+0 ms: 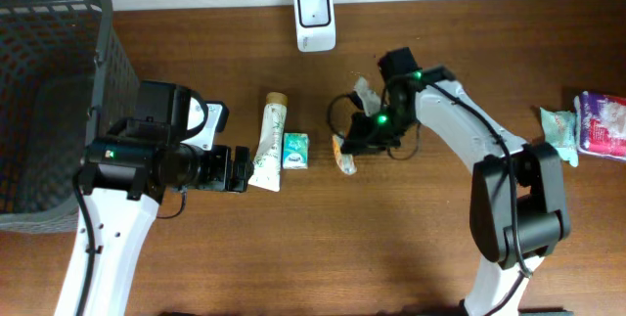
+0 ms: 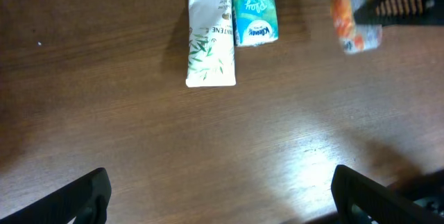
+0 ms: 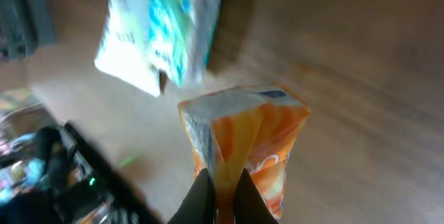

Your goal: Scan the item barcode

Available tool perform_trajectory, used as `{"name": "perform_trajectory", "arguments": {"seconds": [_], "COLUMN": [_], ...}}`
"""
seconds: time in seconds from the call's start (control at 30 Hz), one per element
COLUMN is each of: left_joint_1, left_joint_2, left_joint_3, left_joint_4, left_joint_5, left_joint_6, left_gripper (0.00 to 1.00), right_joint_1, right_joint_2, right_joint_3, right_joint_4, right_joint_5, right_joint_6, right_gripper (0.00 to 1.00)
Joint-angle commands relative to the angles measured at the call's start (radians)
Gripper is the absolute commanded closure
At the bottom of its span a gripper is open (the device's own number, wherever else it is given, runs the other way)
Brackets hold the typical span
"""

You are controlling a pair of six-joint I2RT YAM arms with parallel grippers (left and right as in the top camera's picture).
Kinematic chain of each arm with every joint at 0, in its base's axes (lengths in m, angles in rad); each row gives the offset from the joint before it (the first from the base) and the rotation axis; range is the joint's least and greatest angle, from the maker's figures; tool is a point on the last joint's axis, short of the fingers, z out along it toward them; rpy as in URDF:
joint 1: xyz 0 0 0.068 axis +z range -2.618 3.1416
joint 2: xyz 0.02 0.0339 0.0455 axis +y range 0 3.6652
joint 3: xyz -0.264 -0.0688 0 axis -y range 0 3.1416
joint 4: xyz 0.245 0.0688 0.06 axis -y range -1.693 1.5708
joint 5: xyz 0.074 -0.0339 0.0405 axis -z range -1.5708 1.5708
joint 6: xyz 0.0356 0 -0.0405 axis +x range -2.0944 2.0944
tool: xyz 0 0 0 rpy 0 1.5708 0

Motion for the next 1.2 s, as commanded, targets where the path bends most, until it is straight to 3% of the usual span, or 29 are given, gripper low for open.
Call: {"name": "perform_trajectory", "arguments": {"seconds": [0.0,0.07,0.17,0.27,0.33,0.4,0.57,0.6,0.63,0.7,0.83,0.93,0.97,1.0,1.07,1.17], "left_joint_1": [-0.003,-0.003,-0.003,-0.003,-0.003,-0.003,-0.003,-0.003,-0.003,-0.003,-0.003,-0.003,-0.003,-0.003,-0.003,-0.003], "left_joint_2": [-0.005,-0.005,-0.005,-0.005,-0.005,-0.005,-0.005,-0.005,-0.005,-0.005,-0.005,-0.005,-0.005,-0.005,-0.005,-0.005], "left_joint_3": [0.002,0.002,0.002,0.002,0.002,0.002,0.002,0.002,0.002,0.002,0.002,0.002,0.002,0.002,0.002,0.002], "left_joint_4": [0.002,0.002,0.002,0.002,0.002,0.002,0.002,0.002,0.002,0.002,0.002,0.002,0.002,0.002,0.002,0.002], "left_joint_5": [0.003,0.003,0.003,0.003,0.003,0.003,0.003,0.003,0.003,0.003,0.003,0.003,0.003,0.003,0.003,0.003], "left_joint_6": [0.023,0.023,0.023,0.023,0.023,0.023,0.023,0.023,0.023,0.023,0.023,0.023,0.023,0.023,0.023,0.023], "left_gripper": [0.01,0.01,0.01,0.01,0.01,0.01,0.01,0.01,0.01,0.01,0.01,0.01,0.01,0.01,0.01,0.01], "right_joint_1": [-0.043,-0.138,-0.261,-0.372,-0.371,-0.35,-0.215,-0.185,-0.161,-0.132,-0.093,-0.057,-0.057,-0.057,-0.06,-0.128], "right_joint_2": [-0.004,-0.004,-0.004,-0.004,-0.004,-0.004,-0.004,-0.004,-0.004,-0.003,-0.003,-0.003,-0.003,-0.004,-0.004,-0.008], "right_joint_3": [-0.15,-0.254,-0.251,-0.198,-0.182,-0.182,-0.182,-0.182,-0.182,-0.184,-0.189,-0.222,-0.23,-0.229,-0.224,-0.151], "right_joint_4": [0.098,0.16,0.092,-0.049,-0.114,-0.11,0.056,0.075,0.1,0.145,0.134,0.16,0.156,0.148,0.145,0.124], "right_joint_5": [-0.177,-0.159,-0.095,-0.097,-0.096,-0.093,0.055,0.072,0.127,0.226,0.222,0.223,0.222,0.206,0.108,-0.243], "right_joint_6": [-0.038,-0.007,-0.051,-0.123,-0.21,-0.241,-0.19,-0.171,-0.111,0.008,0.015,0.016,0.043,0.053,0.052,-0.073], "right_gripper": [0.96,0.95,0.57,0.52,0.36,0.3,0.32,0.46,0.48,0.51,0.54,0.67,0.84,0.96,0.96,0.96]}}
